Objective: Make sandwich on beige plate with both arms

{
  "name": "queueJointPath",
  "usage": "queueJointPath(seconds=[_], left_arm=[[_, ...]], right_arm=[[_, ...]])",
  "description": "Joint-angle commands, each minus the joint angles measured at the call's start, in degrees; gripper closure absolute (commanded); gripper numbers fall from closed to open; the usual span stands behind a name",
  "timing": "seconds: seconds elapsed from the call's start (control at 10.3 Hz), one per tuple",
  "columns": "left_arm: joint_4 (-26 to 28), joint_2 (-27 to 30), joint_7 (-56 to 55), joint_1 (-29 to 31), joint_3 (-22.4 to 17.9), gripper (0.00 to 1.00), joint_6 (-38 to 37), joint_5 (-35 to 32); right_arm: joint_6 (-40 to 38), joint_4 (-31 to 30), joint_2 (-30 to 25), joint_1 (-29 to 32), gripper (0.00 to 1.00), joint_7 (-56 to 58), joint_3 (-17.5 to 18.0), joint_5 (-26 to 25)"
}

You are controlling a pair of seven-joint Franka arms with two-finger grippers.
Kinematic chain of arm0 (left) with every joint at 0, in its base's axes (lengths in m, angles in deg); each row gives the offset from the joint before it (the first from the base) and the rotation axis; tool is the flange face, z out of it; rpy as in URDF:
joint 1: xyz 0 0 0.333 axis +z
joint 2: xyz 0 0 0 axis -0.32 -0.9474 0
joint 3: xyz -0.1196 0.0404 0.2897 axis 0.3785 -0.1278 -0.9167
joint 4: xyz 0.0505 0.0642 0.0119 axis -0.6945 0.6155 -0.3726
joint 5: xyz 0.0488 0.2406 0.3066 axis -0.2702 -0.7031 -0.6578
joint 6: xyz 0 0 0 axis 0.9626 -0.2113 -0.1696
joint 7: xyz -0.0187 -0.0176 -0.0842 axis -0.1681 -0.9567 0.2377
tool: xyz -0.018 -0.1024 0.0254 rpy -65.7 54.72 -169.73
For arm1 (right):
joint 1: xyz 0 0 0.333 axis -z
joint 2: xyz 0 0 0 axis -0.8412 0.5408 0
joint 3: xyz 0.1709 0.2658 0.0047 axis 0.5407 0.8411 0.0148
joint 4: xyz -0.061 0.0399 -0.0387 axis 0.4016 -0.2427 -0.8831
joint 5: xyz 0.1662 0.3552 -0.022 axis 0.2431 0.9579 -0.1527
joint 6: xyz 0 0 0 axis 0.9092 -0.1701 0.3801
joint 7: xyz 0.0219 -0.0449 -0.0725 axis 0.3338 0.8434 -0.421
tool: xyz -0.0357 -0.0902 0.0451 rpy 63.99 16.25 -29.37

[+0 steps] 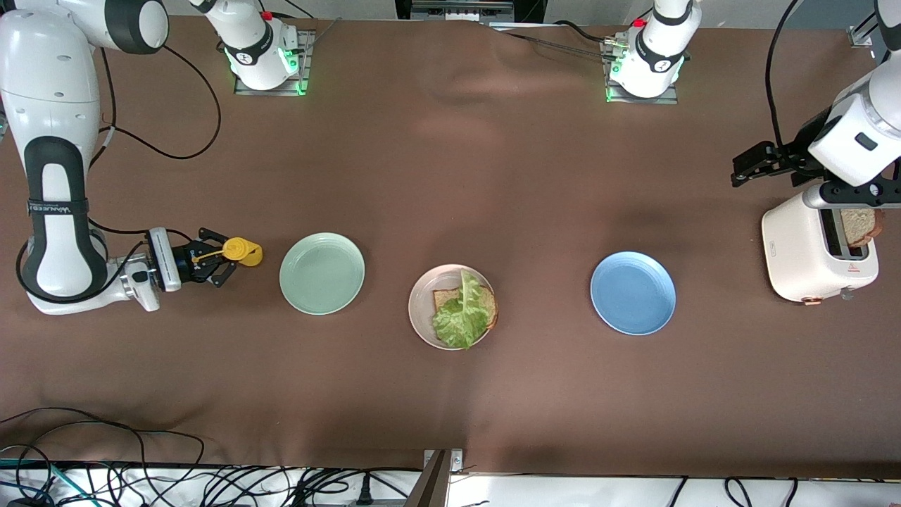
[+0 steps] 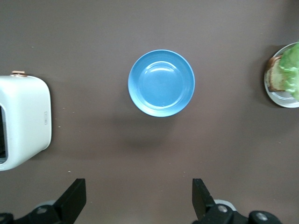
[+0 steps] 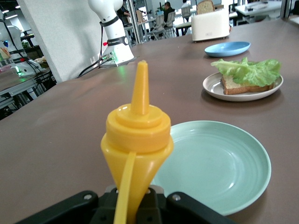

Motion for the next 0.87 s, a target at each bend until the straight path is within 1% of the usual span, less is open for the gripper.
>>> queueJointPath(seconds=[0.0, 0.19, 0.29, 0.39, 0.48, 0.58, 0.68, 0.77], left_arm=[[-1.1, 0.3, 0.7, 1.4, -0.2, 0.00, -0.3, 2.1], [-1.2, 0.2, 0.5, 1.4, -0.2, 0.00, -0.5, 1.5], [-1.1, 0.2, 0.5, 1.5, -0.3, 0.00, -0.5, 1.5], [-1.1, 0.1, 0.5, 1.9, -0.3, 0.00, -0.5, 0.1], [-1.1, 0.2, 0.9, 2.0, -0.1, 0.00, -0.5, -1.7], [-1.2, 0.1, 1.0, 2.0, 0.0, 0.00, -0.3, -1.7], [-0.8, 0.2, 1.0, 2.0, 0.1, 0.00, -0.5, -1.3], [-0.6, 0.0, 1.1, 2.0, 0.1, 0.00, -0.6, -1.3]], right_arm=[[-1.1, 1.0, 1.9, 1.1, 0.96, 6.4, 1.1, 3.7], [-0.9, 1.0, 4.3, 1.4, 0.96, 9.3, 1.1, 4.0], [-0.8, 1.0, 4.9, 1.8, 0.96, 9.6, 1.2, 4.2], [-0.8, 1.0, 4.9, 1.9, 0.96, 9.7, 1.2, 4.3], [-0.8, 1.0, 4.9, 2.3, 0.86, 9.5, 1.1, 4.2], [-0.4, 1.0, 4.9, 2.7, 0.27, 8.6, 1.1, 4.2], [-0.3, 1.0, 4.9, 3.0, 0.00, 8.4, 1.0, 4.2], [-0.2, 1.0, 4.9, 3.5, 0.00, 8.5, 0.7, 4.1]])
